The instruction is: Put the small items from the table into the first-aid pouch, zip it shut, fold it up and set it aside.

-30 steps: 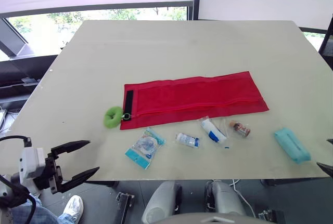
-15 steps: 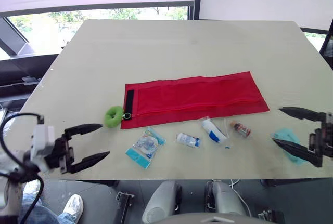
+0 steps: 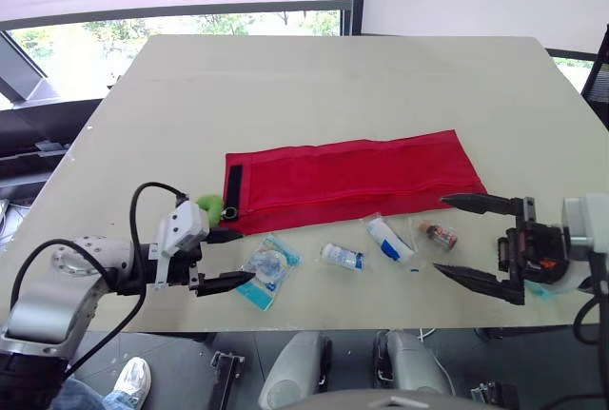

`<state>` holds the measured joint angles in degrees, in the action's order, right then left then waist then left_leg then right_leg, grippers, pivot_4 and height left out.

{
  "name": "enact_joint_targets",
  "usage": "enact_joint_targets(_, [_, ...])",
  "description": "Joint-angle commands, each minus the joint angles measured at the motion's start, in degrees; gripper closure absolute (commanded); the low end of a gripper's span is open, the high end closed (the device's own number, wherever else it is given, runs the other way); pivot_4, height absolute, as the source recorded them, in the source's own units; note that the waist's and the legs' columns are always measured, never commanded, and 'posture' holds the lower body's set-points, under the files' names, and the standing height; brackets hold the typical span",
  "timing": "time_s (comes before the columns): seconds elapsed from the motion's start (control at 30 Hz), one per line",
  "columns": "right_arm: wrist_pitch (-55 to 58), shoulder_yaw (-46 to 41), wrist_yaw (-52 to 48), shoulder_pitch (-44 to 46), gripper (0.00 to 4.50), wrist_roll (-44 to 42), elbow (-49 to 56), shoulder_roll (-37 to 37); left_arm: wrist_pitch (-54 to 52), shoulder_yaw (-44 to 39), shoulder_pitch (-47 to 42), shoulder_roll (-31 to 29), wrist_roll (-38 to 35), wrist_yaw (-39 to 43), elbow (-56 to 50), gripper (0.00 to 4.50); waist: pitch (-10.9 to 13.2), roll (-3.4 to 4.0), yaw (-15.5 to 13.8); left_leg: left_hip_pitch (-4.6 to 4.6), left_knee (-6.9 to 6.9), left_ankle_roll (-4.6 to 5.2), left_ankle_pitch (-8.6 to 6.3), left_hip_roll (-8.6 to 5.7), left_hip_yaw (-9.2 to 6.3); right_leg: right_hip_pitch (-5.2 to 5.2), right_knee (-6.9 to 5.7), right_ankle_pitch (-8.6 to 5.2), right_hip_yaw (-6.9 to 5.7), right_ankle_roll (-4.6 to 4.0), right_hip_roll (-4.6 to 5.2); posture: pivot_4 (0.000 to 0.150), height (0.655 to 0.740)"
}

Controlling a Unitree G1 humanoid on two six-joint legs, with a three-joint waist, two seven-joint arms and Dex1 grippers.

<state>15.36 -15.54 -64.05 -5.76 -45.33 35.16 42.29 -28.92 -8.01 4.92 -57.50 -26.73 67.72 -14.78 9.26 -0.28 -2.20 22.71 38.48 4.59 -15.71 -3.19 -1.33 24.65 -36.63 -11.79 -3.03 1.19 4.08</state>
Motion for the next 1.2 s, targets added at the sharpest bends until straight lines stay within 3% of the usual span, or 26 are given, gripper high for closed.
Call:
enact_joint_targets(0.03, [-1.8,1.0,0.0,0.2,0.05,0.2,2.8,-0.8,-5.6,2.6,-0.9,0.2,0.5,-3.1,-2.2,0.00,0.0,0.01,-0.1,0.00,0.00,0.00,0.00,0.00,0.00,0.00,0.00,0.00,0.00,0.00,0.00,0.150,0.7395])
enact_joint_targets(0.3, [-4.1,1.0,-1.0,-0.9,0.05,1.5,1.8,-1.1,-18.0,1.8,-5.2,3.4,-6.0,-7.6,-3.8,0.00,0.0,0.01,-0.1,-0.01,0.05,-0.03,0.02,-0.02,-0.02,-0.02,-0.04,0.01,-0.01,0.04,0.00,0.150,0.7395])
enact_joint_targets(0.53, [-4.4,1.1,-0.9,-0.9,0.05,0.7,2.7,-1.2,-21.2,6.9,-8.9,2.4,-4.2,-9.1,-3.5,0.00,0.0,0.03,-0.4,-0.03,0.06,-0.07,0.05,-0.04,-0.02,-0.04,-0.06,0.01,-0.01,0.03,0.01,0.150,0.7395])
enact_joint_targets(0.63, [-4.3,1.1,-0.7,-0.9,0.05,0.6,2.9,-1.2,-16.9,8.6,-8.9,1.4,-1.7,-7.6,-3.7,0.00,0.0,0.06,-0.3,-0.04,0.06,-0.18,0.11,-0.05,-0.02,-0.05,-0.06,0.00,-0.01,0.02,0.02,0.150,0.7395])
enact_joint_targets(0.9, [-3.9,1.3,0.0,-0.5,0.05,0.1,3.3,-1.2,-5.0,11.0,-9.8,-4.8,1.2,6.2,1.3,0.00,0.0,0.04,-0.1,-0.02,0.04,-0.22,0.13,-0.04,-0.02,-0.02,-0.05,-0.13,-0.01,-0.22,0.02,0.150,0.7395])
enact_joint_targets(1.1, [-3.5,1.5,0.9,0.3,0.05,-0.3,3.4,-1.1,-5.4,12.8,-10.5,-6.2,-0.3,12.4,1.1,0.00,0.0,0.04,0.0,-0.02,0.04,-0.04,0.02,-0.03,-0.01,-0.01,-0.05,-0.12,-0.01,-0.22,0.02,0.150,0.7395])
enact_joint_targets(1.2, [-3.5,1.5,1.3,0.2,0.05,-0.5,3.7,-1.0,-7.9,12.6,-11.6,-4.8,-1.4,11.1,0.6,0.00,0.1,0.04,0.0,-0.01,0.04,-0.03,0.02,-0.03,-0.01,-0.01,-0.05,-0.13,-0.01,-0.22,0.02,0.150,0.7395])
